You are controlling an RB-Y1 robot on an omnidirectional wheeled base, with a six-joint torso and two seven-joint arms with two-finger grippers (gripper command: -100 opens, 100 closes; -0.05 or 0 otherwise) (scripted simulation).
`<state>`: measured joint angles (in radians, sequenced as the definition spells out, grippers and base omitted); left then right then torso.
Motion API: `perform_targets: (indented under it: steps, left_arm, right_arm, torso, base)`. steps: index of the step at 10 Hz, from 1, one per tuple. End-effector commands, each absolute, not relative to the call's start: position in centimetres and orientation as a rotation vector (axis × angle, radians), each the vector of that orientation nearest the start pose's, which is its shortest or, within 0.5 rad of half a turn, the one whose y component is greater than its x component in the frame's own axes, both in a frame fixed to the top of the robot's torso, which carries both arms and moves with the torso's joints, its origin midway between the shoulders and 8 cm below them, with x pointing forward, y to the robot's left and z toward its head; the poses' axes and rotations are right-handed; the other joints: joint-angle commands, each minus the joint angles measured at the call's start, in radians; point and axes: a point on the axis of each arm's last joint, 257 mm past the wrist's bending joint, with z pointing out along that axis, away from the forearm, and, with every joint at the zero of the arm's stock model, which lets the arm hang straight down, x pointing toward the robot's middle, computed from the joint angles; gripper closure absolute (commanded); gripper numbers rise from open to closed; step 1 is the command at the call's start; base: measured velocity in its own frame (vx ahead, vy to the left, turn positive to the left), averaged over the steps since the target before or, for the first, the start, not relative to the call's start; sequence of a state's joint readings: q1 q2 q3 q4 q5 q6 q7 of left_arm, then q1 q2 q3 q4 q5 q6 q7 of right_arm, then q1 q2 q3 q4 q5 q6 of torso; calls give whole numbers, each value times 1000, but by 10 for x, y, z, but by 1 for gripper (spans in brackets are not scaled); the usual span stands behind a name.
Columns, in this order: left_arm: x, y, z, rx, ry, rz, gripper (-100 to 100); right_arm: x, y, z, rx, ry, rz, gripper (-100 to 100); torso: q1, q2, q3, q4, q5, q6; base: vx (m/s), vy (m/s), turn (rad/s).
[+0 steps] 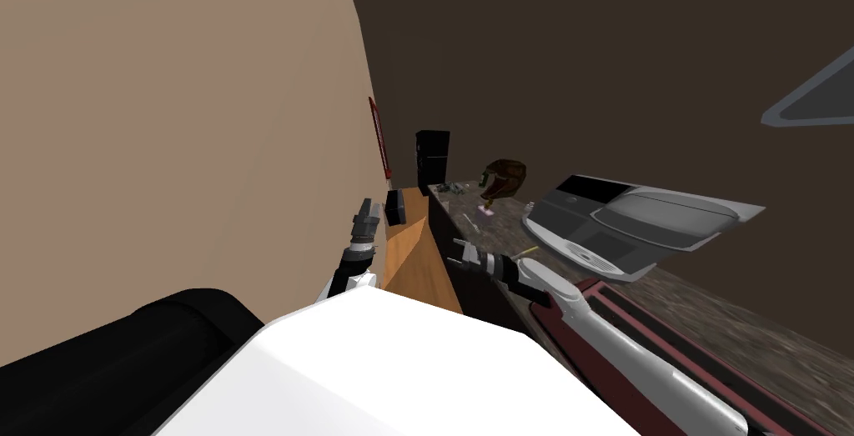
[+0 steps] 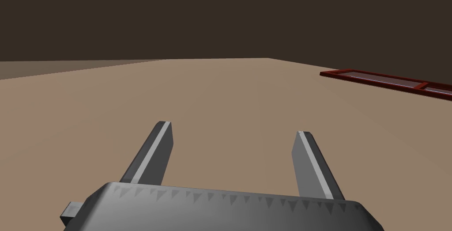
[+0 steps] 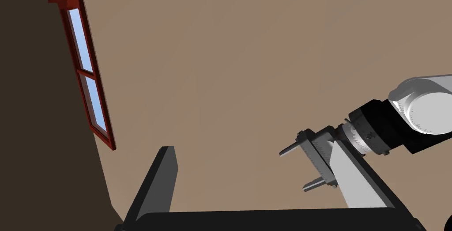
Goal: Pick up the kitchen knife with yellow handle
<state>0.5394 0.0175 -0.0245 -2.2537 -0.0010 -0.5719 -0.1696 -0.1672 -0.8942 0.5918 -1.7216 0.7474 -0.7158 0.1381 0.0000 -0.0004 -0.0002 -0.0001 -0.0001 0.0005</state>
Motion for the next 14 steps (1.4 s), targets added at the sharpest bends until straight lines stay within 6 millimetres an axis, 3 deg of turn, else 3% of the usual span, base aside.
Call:
perform_targets:
  steps: [1,4,5,6,7,8,9,10,11,12,14]
  left_arm:
    - [335,273,13,-575,660,-1158,0]
    - [335,273,13,-575,660,-1158,0]
    - [335,273,13,-575,660,-1158,0]
    - [335,273,13,-575,660,-1158,0]
    - [335,273,13,-575,660,-1158,0]
    - [335,273,13,-575,660,-1158,0]
    - [335,273,13,-575,660,-1158,0]
    - [335,273,13,-575,660,-1158,0]
    - [335,273,13,-575,660,-1158,0]
    - [335,273,13,-575,660,-1158,0]
    - [335,273,13,-575,660,-1158,0]
  right_arm:
    - [364,-89,-239,-1228,1492,840,-100]
    - [365,-116,-261,-1355,1525,753,-100]
    - [366,-137,-276,-1452,1543,693,-100]
    - [366,-142,-278,-1466,1550,677,-100]
    - [368,-165,-291,-1559,1566,615,-100]
    - [368,-171,-293,-1573,1572,599,-100]
    - [370,-199,-303,-1666,1589,530,-100]
    - [370,-203,-304,-1675,1592,519,-100]
    - [373,-235,-312,-1771,1611,441,-100]
    - [373,-235,-312,-1773,1611,440,-100]
    - [376,-296,-319,-1933,1641,308,-100]
  torso:
    - [0,0,0,0,0,0]
    - [0,0,0,0,0,0]
    - [0,0,0,0,0,0]
    - [0,-1,0,0,0,0]
    - [-1,-1,0,0,0,0]
    - [-1,-1,-1,0,0,0]
    - [-1,-1,-1,0,0,0]
    - [-1,-1,-1,0,0,0]
    - [-1,-1,-1,0,0,0]
    - [-1,-1,-1,0,0,0]
    - [-1,-2,-1,0,0,0]
  base:
    - [4,6,25]
    - [6,6,29]
    - [7,12,36]
    - [8,9,27]
    - [11,12,50]
    - [10,7,20]
    - [13,13,48]
    - [12,9,18]
    - [15,16,53]
    - [13,13,20]
    - [28,25,75]
